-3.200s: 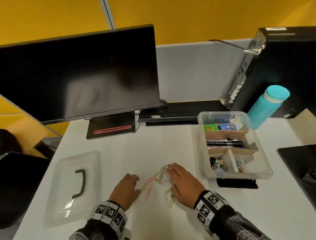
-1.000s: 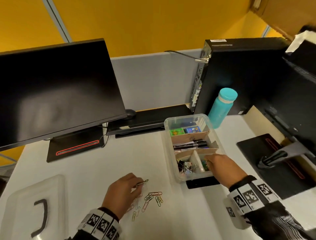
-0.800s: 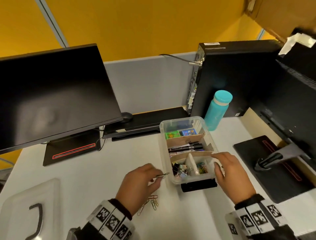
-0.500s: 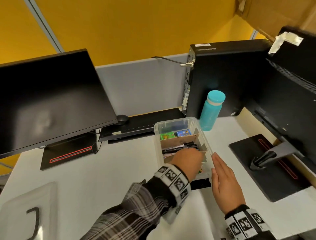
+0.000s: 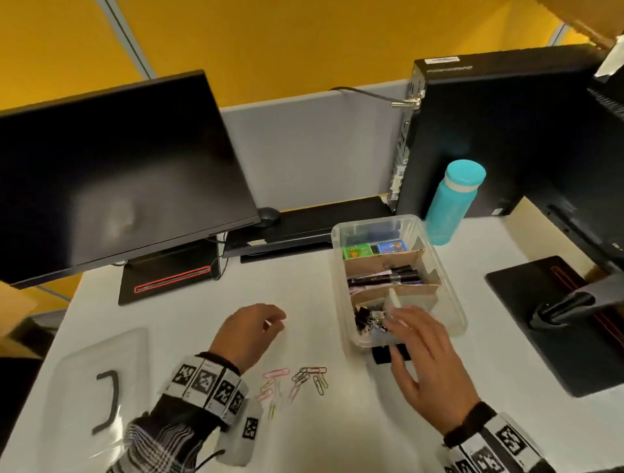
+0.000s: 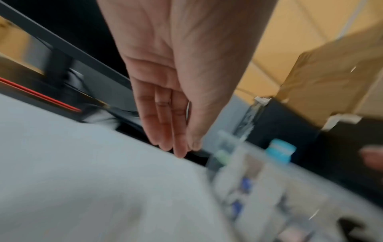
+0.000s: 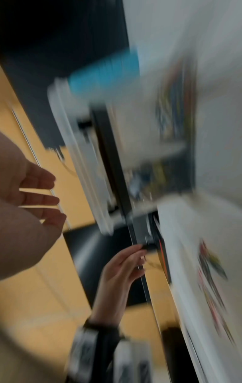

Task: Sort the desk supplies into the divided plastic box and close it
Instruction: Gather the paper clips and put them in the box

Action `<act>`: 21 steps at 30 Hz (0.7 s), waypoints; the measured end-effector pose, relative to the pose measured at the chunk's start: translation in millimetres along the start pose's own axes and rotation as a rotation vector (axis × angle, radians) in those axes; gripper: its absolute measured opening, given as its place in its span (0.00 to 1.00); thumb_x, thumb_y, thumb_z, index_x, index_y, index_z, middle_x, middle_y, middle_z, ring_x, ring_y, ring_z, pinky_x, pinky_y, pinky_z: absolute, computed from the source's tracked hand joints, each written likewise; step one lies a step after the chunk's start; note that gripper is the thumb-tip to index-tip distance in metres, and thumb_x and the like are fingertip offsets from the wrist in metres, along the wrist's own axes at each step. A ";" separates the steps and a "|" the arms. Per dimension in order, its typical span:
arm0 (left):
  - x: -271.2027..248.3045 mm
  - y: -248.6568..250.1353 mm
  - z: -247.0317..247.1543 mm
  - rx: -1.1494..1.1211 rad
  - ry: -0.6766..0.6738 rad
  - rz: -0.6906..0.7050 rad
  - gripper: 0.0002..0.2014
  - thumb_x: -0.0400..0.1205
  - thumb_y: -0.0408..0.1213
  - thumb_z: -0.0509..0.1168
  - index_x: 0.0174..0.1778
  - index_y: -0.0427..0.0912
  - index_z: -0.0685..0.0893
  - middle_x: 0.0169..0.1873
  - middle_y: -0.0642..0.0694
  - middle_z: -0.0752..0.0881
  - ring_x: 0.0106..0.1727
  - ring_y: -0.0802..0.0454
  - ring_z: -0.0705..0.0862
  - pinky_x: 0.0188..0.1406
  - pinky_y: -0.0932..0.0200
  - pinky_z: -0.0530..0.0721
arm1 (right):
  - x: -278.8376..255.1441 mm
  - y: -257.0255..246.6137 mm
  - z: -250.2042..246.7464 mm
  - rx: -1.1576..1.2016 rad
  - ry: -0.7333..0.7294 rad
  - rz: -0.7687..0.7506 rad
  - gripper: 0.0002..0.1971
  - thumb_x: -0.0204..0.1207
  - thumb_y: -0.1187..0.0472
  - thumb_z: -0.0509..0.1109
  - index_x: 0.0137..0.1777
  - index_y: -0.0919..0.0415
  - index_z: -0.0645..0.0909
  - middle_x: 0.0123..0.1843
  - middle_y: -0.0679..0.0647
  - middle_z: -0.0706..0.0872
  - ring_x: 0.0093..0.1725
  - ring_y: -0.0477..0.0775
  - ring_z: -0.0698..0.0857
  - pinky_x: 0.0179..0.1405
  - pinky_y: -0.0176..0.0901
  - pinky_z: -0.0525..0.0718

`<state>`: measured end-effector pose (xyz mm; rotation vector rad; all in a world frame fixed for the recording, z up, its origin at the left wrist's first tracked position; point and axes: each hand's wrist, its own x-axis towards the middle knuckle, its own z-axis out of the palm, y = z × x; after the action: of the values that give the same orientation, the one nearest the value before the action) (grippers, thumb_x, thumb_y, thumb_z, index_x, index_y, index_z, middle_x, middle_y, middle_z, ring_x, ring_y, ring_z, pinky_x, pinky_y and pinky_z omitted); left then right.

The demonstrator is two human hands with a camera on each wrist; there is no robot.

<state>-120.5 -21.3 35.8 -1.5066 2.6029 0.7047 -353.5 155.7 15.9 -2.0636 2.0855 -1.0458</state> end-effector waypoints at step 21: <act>-58.6 -69.6 78.7 0.038 -0.098 -0.082 0.10 0.80 0.46 0.63 0.54 0.47 0.77 0.49 0.51 0.78 0.52 0.52 0.80 0.49 0.61 0.76 | 1.5 -39.0 152.6 -0.262 -0.686 0.161 0.20 0.36 0.66 0.85 0.27 0.54 0.79 0.29 0.47 0.79 0.26 0.45 0.81 0.13 0.30 0.70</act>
<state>-45.8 29.2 -44.0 -1.5184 2.4542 0.6976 -248.8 92.5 -83.3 -1.9172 2.0176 -0.0104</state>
